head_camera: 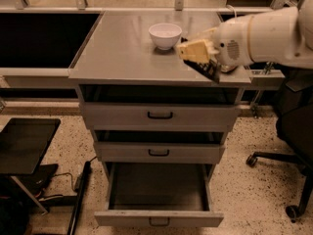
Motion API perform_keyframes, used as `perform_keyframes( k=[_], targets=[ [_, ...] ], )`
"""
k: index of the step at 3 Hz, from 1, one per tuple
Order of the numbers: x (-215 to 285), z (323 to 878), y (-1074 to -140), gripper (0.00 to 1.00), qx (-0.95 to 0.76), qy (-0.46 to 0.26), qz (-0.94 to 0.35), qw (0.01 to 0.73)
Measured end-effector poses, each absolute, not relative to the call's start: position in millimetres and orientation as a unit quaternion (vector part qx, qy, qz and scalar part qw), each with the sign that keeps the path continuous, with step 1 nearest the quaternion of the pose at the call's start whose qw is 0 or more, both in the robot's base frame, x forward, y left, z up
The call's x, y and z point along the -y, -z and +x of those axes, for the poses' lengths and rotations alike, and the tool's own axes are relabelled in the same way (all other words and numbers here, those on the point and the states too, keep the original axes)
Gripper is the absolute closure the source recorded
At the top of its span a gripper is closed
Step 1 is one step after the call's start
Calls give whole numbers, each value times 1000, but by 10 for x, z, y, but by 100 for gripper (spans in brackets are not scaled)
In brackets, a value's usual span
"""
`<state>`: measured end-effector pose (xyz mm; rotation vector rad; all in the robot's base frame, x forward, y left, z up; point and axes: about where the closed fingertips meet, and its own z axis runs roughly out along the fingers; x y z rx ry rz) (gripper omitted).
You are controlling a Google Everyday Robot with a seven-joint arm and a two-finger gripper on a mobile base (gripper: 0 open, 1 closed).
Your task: Place rxbar chocolate into bottom drawer
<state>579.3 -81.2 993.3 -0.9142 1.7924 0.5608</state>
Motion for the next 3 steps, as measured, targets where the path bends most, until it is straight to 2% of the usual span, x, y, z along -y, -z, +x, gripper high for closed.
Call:
perform_keyframes(
  k=[1,2,3],
  targets=[
    [966,5496,-9730,100,-762,-224,-365,485],
    [966,5496,-9730,100,-762,-224,-365,485],
    [863,5255,-9480,100,-765,-227,-369,476]
  ],
)
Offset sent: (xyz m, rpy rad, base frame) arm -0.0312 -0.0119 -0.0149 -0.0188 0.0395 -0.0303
